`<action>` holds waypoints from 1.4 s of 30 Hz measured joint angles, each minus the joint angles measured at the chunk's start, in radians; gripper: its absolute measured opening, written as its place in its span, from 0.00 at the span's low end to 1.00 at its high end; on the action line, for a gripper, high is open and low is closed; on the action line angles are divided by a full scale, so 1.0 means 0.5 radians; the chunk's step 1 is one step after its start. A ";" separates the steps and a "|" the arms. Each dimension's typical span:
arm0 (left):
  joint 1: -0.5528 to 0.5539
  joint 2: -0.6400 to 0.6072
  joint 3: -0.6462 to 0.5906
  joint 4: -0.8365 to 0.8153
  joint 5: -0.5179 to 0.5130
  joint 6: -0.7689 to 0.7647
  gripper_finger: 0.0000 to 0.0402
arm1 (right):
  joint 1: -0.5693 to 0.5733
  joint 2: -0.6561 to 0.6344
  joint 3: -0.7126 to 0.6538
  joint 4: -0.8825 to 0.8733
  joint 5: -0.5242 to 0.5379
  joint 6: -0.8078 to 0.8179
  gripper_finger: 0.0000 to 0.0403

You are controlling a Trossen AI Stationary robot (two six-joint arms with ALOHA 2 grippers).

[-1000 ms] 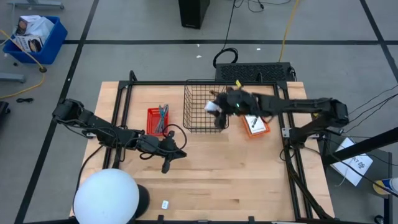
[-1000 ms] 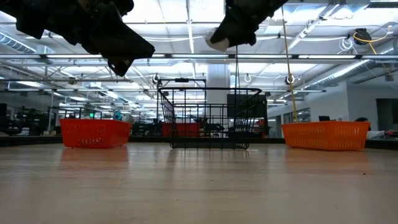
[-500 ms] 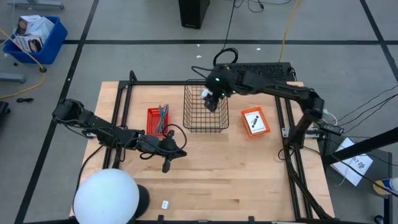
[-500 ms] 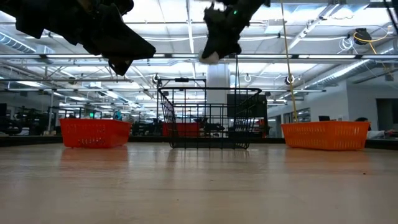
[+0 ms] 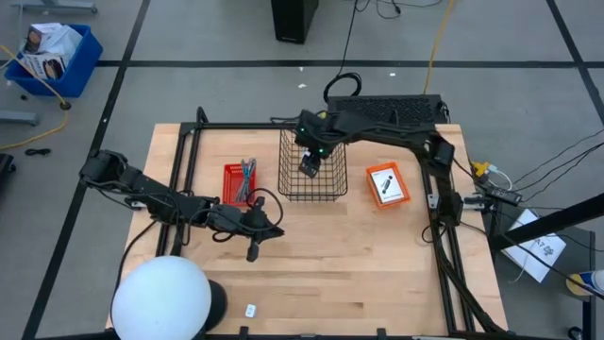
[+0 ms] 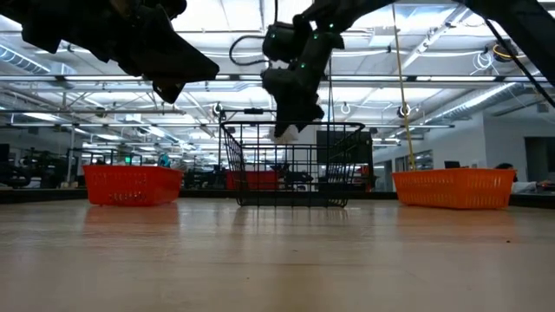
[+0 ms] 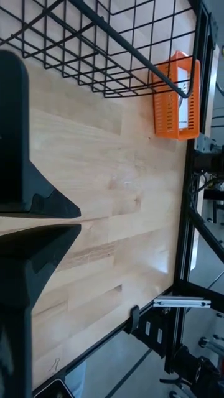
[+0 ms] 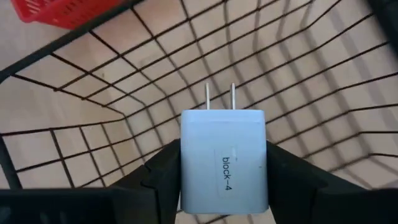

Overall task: Pick and place items into bin
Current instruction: Put the right white charger adapter into the wire basket

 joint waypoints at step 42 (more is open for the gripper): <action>-0.013 0.001 0.000 -0.018 0.002 -0.063 0.08 | -0.108 0.356 -0.044 0.145 -0.194 -0.090 0.49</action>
